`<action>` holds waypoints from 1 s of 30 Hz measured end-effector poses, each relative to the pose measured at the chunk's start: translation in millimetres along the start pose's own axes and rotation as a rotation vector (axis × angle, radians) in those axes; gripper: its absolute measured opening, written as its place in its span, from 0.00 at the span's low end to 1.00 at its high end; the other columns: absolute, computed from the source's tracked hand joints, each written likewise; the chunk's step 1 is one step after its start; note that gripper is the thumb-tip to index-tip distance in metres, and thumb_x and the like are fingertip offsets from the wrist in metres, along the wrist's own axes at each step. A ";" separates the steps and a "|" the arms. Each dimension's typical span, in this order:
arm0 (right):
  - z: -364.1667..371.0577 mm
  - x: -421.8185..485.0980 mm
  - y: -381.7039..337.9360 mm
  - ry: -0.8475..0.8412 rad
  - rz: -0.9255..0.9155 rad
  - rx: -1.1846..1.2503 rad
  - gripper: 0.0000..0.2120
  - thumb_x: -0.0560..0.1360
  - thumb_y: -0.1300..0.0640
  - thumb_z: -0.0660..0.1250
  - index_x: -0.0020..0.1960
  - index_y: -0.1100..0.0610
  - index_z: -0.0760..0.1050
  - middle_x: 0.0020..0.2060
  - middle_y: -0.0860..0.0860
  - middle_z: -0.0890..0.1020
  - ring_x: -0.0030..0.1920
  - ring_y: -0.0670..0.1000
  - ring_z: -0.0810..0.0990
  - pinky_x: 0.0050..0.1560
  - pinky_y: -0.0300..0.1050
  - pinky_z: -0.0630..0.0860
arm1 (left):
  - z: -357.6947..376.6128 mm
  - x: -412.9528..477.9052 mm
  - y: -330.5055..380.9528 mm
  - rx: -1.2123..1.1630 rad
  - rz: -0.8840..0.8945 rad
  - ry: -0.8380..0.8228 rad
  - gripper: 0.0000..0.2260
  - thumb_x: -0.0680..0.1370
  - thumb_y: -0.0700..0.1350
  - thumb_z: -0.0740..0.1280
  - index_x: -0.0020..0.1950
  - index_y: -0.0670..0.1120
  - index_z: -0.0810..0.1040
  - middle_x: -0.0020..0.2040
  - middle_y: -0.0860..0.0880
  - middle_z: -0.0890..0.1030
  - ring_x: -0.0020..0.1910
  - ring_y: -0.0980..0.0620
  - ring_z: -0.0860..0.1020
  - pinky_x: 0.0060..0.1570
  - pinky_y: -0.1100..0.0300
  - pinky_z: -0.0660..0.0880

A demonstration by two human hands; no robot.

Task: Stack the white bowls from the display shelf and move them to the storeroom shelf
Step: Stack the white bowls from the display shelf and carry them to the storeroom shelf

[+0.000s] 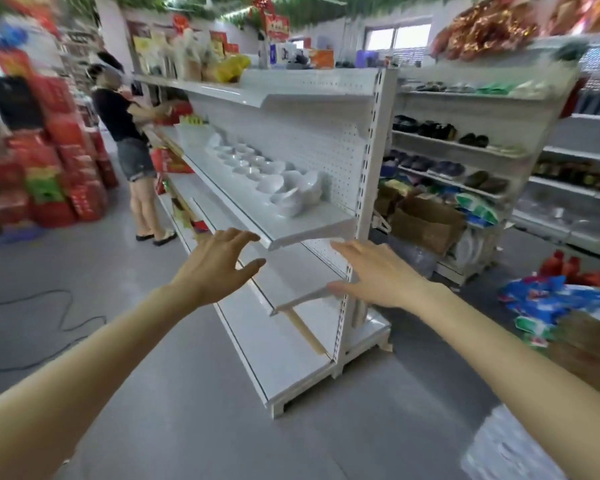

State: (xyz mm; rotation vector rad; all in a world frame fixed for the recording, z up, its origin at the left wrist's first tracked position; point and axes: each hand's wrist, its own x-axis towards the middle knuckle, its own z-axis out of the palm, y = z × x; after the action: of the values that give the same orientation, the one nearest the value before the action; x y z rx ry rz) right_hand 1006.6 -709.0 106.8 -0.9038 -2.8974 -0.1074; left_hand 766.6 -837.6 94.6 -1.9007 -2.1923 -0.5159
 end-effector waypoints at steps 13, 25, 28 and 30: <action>58.5 325.0 -56.1 -0.160 -0.135 -0.043 0.39 0.76 0.34 0.58 0.78 0.52 0.49 0.73 0.53 0.61 0.71 0.56 0.62 0.67 0.52 0.62 | 50.0 139.1 -253.0 0.058 -0.027 -0.062 0.25 0.79 0.60 0.60 0.73 0.50 0.68 0.70 0.50 0.73 0.69 0.48 0.70 0.68 0.54 0.63; 91.0 556.2 -92.6 -0.281 0.062 -0.038 0.38 0.76 0.35 0.57 0.77 0.54 0.50 0.72 0.54 0.64 0.69 0.56 0.64 0.64 0.50 0.63 | 56.2 340.1 -484.7 0.060 0.169 -0.131 0.30 0.77 0.65 0.54 0.72 0.49 0.70 0.69 0.47 0.74 0.68 0.45 0.72 0.68 0.49 0.66; 94.1 580.7 -85.4 -0.306 0.115 -0.062 0.39 0.76 0.35 0.57 0.78 0.53 0.48 0.74 0.53 0.61 0.71 0.55 0.62 0.68 0.49 0.61 | 80.8 372.1 -493.3 0.002 0.259 -0.148 0.26 0.78 0.61 0.56 0.71 0.49 0.71 0.69 0.47 0.75 0.67 0.44 0.73 0.67 0.50 0.66; 94.6 596.0 -74.2 -0.328 0.153 -0.074 0.39 0.77 0.34 0.56 0.78 0.53 0.47 0.75 0.53 0.58 0.73 0.55 0.59 0.70 0.49 0.59 | 99.5 386.8 -496.1 -0.051 0.335 -0.142 0.25 0.77 0.60 0.57 0.68 0.48 0.74 0.64 0.47 0.79 0.63 0.43 0.77 0.64 0.51 0.70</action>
State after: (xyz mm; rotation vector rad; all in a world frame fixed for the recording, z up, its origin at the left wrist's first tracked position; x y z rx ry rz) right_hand 469.3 -425.2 82.1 -1.2608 -3.1212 -0.0578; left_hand 225.5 -502.1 79.0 -2.3340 -1.8913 -0.3904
